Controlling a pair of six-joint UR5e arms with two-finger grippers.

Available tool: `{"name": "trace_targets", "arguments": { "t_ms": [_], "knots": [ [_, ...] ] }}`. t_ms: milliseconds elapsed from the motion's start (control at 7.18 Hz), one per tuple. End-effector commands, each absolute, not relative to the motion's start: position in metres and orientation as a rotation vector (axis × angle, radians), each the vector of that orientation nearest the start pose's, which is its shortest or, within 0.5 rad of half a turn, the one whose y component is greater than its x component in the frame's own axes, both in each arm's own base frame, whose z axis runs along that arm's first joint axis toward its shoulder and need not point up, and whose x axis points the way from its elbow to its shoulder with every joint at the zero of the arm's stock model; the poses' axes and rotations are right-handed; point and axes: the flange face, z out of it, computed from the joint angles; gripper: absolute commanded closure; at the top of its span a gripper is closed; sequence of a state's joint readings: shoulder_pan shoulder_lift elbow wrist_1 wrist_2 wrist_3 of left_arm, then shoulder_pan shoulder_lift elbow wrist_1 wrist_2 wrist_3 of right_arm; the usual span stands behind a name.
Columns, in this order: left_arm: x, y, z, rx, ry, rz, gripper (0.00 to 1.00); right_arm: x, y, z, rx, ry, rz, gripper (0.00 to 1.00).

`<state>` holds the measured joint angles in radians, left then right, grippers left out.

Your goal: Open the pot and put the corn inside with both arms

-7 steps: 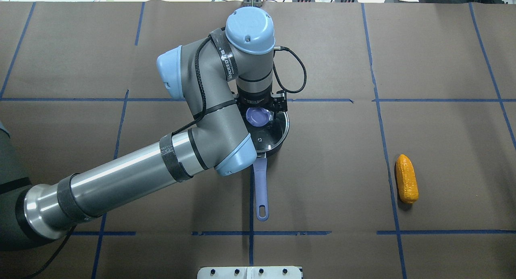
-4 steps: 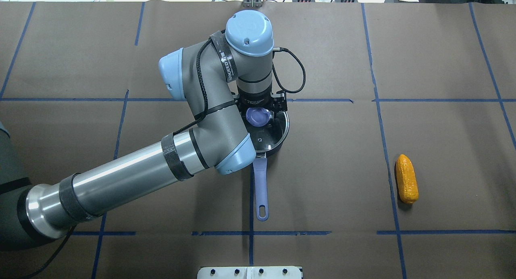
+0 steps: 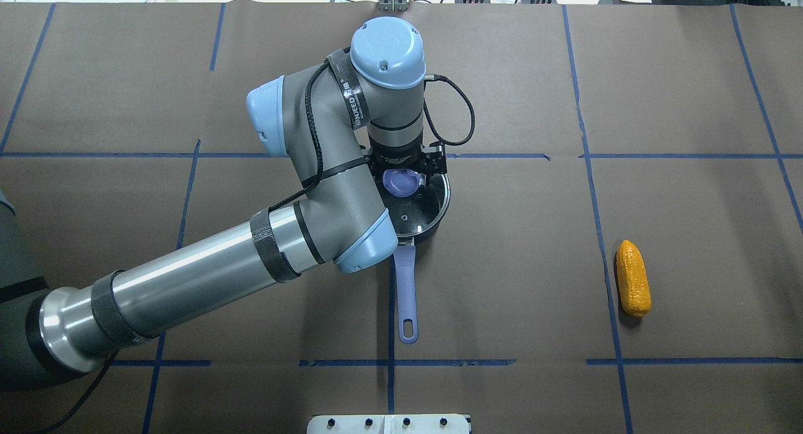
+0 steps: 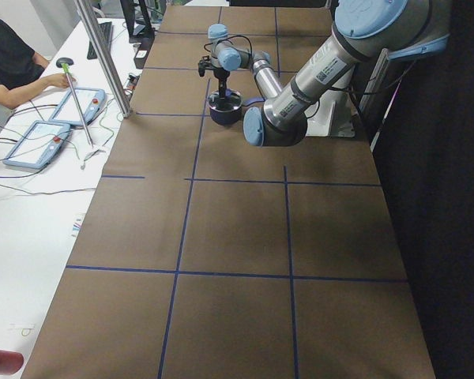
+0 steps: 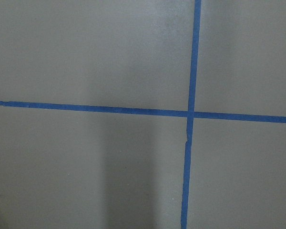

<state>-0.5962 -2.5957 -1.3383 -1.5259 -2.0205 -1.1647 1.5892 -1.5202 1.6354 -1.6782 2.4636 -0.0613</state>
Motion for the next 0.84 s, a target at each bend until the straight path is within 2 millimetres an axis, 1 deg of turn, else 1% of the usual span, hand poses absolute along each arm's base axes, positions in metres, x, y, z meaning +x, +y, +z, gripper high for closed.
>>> {"name": "trace_targets", "arguments": {
  "t_ms": [0, 139, 278, 418, 557, 696],
  "knots": [
    [0.592, -0.504, 0.107, -0.035, 0.844, -0.015, 0.0, 0.065, -0.51, 0.604, 0.043, -0.892, -0.043, 0.0],
    [0.596, -0.499, 0.107, -0.044, 0.844, -0.018, 0.0, 0.065, -0.51, 0.604, 0.043, -0.892, -0.043, 0.0],
    [0.593, -0.495, 0.101, -0.047, 0.855, -0.026, 0.02, 0.065, -0.51, 0.604, 0.043, -0.892, -0.043, 0.0],
    [0.591, -0.494, 0.097, -0.045, 0.862, -0.027, 0.09, 0.065, -0.51, 0.604, 0.043, -0.892, -0.043, 0.0],
    [0.59, -0.493, 0.096, -0.051, 0.864, -0.041, 0.23, 0.065, -0.51, 0.604, 0.041, -0.892, -0.043, 0.0],
    [0.589, -0.493, 0.095, -0.051, 0.865, -0.043, 0.27, 0.065, -0.51, 0.604, 0.041, -0.892, -0.043, 0.0]
  ]
}}
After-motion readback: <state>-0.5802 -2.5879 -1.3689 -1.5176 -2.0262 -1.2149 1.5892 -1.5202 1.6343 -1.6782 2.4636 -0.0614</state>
